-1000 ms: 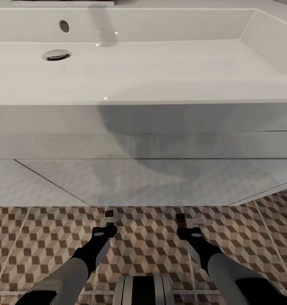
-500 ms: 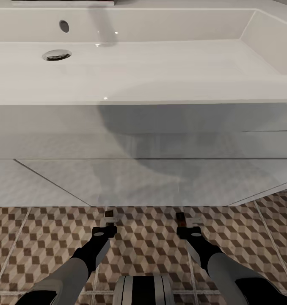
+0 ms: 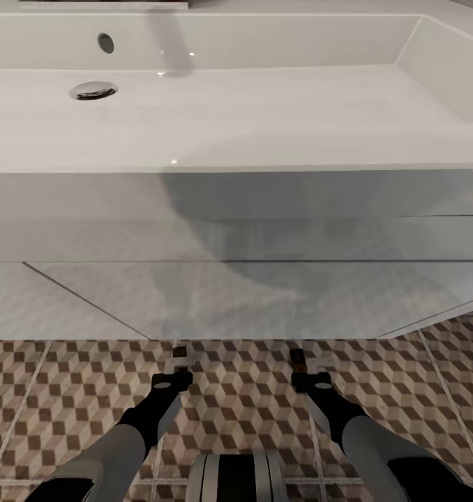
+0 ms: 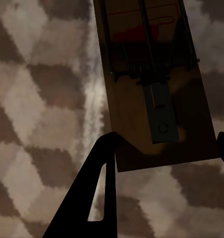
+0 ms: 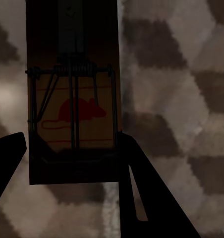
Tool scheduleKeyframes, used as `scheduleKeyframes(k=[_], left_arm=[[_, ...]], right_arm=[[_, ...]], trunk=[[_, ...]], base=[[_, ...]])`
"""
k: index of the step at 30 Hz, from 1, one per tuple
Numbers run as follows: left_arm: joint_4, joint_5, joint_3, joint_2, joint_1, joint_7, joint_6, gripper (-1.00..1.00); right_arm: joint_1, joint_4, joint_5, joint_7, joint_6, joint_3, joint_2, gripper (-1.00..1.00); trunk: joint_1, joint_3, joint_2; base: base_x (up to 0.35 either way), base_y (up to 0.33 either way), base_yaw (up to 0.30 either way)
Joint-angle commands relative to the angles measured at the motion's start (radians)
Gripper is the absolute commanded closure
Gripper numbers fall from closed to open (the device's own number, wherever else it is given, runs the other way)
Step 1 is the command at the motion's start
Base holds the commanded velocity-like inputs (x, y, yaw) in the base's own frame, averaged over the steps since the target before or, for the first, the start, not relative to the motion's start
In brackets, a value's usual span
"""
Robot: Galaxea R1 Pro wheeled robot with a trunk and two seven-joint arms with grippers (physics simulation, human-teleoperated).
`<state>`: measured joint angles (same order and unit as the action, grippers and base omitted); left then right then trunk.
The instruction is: Take the four mousetraps from the cabinet in the bathroom and place them on the bathroom floor. Make sure all four end up on the same floor surface, and ensure that at least two of them are either under or directly next to the same bathroom sink.
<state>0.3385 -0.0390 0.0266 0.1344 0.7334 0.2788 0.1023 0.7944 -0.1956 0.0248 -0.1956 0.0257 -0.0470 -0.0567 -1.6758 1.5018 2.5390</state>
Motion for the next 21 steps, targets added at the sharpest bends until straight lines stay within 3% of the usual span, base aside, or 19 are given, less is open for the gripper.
scheduleKeyframes(k=[1,21], left_arm=[[0.002,-0.006,0.003,0.001,0.0,0.002,0.007,1.0],[0.002,-0.008,0.001,0.0,0.0,0.002,0.004,1.0]], right_arm=[[0.0,0.0,0.003,-0.005,0.003,-0.005,0.0,1.0],[0.0,-0.001,0.004,-0.005,0.0,-0.008,0.0,1.0]], trunk=[[0.0,0.001,0.0],[0.0,0.001,0.0]], base=[[0.0,0.0,0.0],[0.023,0.0,0.0]])
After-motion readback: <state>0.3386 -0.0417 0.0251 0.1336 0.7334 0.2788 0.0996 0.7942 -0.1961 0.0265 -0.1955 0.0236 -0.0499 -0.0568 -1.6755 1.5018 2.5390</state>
